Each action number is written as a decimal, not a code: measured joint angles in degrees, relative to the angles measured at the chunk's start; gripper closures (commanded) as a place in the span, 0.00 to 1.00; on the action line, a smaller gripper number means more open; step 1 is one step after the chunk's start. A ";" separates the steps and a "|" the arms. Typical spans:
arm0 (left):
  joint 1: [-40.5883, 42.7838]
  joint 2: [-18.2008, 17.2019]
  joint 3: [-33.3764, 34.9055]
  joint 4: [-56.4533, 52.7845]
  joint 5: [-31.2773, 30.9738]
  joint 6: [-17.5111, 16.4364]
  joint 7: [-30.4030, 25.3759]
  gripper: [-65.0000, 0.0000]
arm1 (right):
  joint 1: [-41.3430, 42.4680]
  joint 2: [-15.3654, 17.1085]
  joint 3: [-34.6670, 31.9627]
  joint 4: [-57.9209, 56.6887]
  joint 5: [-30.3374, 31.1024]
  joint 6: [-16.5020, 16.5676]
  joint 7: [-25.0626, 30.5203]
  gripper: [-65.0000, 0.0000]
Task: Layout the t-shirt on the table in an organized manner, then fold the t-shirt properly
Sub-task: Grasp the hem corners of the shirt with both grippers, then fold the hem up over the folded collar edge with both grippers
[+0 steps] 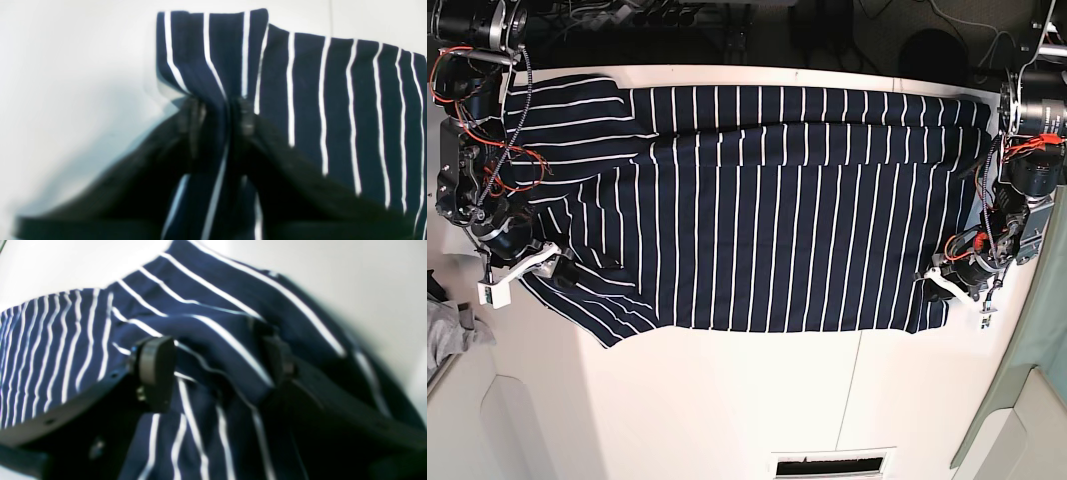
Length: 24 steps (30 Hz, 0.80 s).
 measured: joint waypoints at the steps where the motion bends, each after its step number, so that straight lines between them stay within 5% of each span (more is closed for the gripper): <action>1: -0.02 0.09 0.00 0.00 0.02 -0.02 0.02 0.97 | 0.15 -0.44 0.00 0.00 0.02 0.02 0.00 0.53; 6: 0.00 0.07 0.00 0.00 0.20 0.66 -0.02 1.00 | 0.15 -0.66 -0.02 0.00 -0.02 0.02 -0.04 0.99; 9: 0.00 0.07 0.00 0.00 0.50 -0.68 0.02 1.00 | 0.31 -0.52 0.00 0.04 0.00 0.17 0.02 1.00; 15: 0.31 -0.57 0.00 1.25 0.83 -13.57 1.46 1.00 | 0.24 -0.50 0.68 4.74 -0.04 2.73 -1.68 1.00; 24: 2.23 -3.74 0.04 8.96 -9.07 -13.62 9.35 1.00 | -3.98 2.14 4.24 19.45 4.92 3.26 -9.22 1.00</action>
